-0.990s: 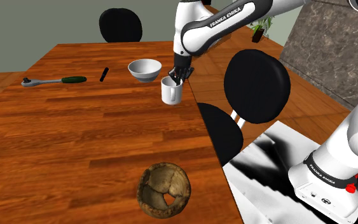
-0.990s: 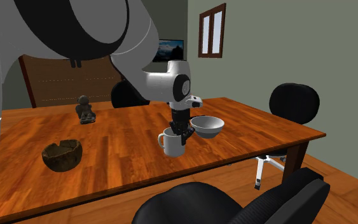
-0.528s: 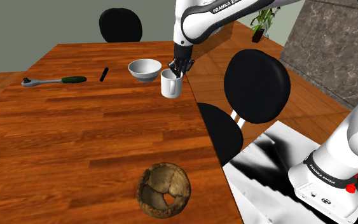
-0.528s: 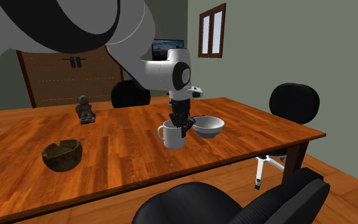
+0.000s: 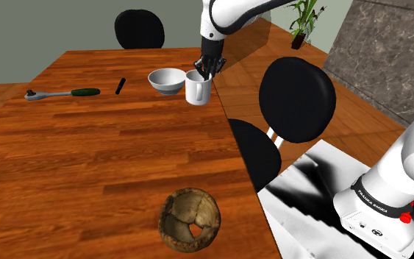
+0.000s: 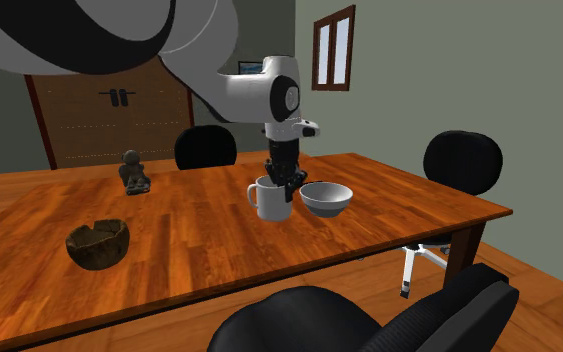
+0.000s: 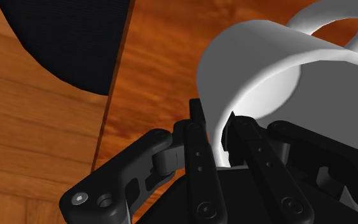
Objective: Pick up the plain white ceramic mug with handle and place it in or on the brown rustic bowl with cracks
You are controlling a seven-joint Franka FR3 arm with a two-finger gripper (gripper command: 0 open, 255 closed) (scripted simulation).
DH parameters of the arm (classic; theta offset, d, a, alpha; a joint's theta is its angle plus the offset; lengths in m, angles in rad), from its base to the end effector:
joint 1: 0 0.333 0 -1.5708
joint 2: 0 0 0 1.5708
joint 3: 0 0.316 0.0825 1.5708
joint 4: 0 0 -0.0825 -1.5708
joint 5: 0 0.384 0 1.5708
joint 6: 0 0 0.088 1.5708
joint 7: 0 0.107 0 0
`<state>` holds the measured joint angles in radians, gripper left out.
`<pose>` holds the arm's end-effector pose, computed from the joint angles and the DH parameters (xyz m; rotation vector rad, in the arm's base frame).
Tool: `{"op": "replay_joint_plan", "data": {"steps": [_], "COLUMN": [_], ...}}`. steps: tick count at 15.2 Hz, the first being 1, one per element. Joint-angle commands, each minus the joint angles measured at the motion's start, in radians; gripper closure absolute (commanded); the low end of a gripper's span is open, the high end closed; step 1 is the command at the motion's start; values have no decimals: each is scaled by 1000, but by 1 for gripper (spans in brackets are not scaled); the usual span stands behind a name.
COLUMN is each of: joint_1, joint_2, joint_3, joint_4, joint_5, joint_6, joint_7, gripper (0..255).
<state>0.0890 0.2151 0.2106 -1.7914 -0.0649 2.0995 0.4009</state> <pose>0.6033 0.1749 0.4412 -3.1143 0.1218 -0.1509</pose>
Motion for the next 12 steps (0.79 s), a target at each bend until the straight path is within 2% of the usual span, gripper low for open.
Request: {"op": "replay_joint_plan", "data": {"steps": [1,12], "joint_1": [0,0], "joint_2": [-10,-33], "joint_3": [1,3], "joint_4": [17,135], "joint_5": [3,11], "joint_6": [-27,-167], "joint_7": [-2,-9], "gripper": [255,255]}}
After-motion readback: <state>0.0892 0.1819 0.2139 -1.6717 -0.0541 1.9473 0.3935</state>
